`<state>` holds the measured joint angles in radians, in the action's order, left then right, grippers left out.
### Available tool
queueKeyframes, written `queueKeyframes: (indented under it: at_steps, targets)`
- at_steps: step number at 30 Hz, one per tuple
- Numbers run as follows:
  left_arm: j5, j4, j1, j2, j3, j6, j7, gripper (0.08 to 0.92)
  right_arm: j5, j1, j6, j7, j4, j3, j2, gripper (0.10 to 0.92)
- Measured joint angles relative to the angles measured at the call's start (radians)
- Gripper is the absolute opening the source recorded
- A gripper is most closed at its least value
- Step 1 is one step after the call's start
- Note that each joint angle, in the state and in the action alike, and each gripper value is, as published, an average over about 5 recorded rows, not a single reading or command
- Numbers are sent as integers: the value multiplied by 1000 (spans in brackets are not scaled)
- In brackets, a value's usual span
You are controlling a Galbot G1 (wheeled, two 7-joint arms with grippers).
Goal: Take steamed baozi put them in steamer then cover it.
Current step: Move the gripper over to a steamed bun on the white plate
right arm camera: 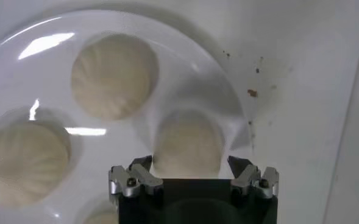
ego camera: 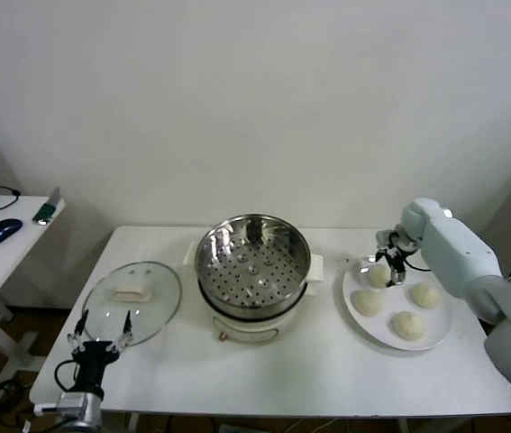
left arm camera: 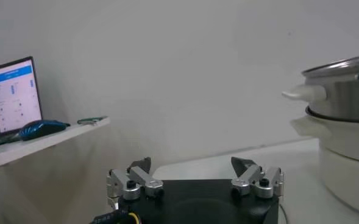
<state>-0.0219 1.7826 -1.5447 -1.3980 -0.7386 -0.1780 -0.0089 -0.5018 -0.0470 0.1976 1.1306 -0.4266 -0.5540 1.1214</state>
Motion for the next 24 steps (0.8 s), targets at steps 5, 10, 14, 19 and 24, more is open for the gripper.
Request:
queueKeyframes:
  at_steps: [5,10,14,19,24]
  targets:
    - [0,-2,-3,0,0,-3,-1,823,-17,-3,6,6,21,0,13,775]
    - [0,-3,-7,0,-2,-5,-1,823,-27,-4,11,11,32,-1,18,737]
    - [0,-3,-8,0,-3,-5,-1,823,-31,-4,15,15,39,2,22,709]
    - [1,-2,-11,0,-2,-6,-1,823,-39,-6,22,16,44,4,27,682]
    - [2,4,-17,-2,-1,-7,-2,823,-42,-10,29,15,44,5,26,653]
